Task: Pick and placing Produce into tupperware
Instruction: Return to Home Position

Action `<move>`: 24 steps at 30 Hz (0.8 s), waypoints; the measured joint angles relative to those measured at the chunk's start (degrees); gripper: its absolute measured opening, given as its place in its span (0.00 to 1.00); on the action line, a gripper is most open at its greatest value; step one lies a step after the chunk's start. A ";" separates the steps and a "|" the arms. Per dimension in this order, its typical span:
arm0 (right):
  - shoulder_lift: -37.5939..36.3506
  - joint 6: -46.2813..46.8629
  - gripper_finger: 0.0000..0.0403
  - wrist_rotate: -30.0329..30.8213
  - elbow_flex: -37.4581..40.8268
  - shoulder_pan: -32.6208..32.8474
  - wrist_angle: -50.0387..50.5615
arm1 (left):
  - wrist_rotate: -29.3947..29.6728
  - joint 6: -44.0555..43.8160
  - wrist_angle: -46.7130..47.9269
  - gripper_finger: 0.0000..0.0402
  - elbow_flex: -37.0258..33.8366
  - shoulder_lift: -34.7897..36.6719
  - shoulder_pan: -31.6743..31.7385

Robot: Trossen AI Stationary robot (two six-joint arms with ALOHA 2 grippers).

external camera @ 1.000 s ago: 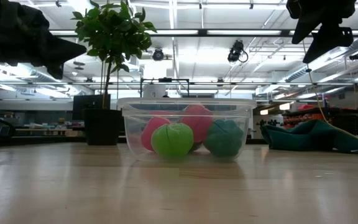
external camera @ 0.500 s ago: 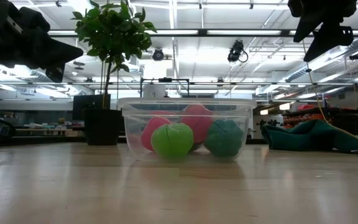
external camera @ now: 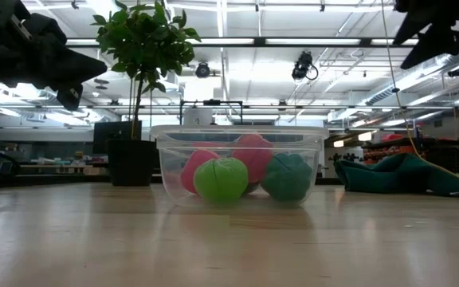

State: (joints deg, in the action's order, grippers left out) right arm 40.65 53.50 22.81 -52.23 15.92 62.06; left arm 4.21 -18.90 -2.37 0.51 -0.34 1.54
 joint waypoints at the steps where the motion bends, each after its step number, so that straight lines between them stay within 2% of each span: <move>1: -1.75 -0.12 0.64 0.00 1.12 0.00 -0.01 | 0.00 -0.02 -0.05 0.08 0.00 -0.02 0.00; 5: -9.31 -0.22 0.64 -0.93 6.83 0.00 -1.63 | 0.02 0.02 -0.09 0.09 -0.02 0.00 0.00; 13: -20.59 -7.40 0.64 -2.21 17.50 0.00 -12.82 | 0.02 0.02 -0.11 0.06 -0.02 -0.02 0.00; 24: -29.90 -14.91 0.64 -5.06 32.45 -0.02 -33.85 | 0.02 0.02 -0.13 0.08 -0.04 0.00 0.00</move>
State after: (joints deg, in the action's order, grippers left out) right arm 10.76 38.59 17.74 -19.79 15.90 28.22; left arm 4.23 -18.87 -2.50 0.47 -0.34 1.54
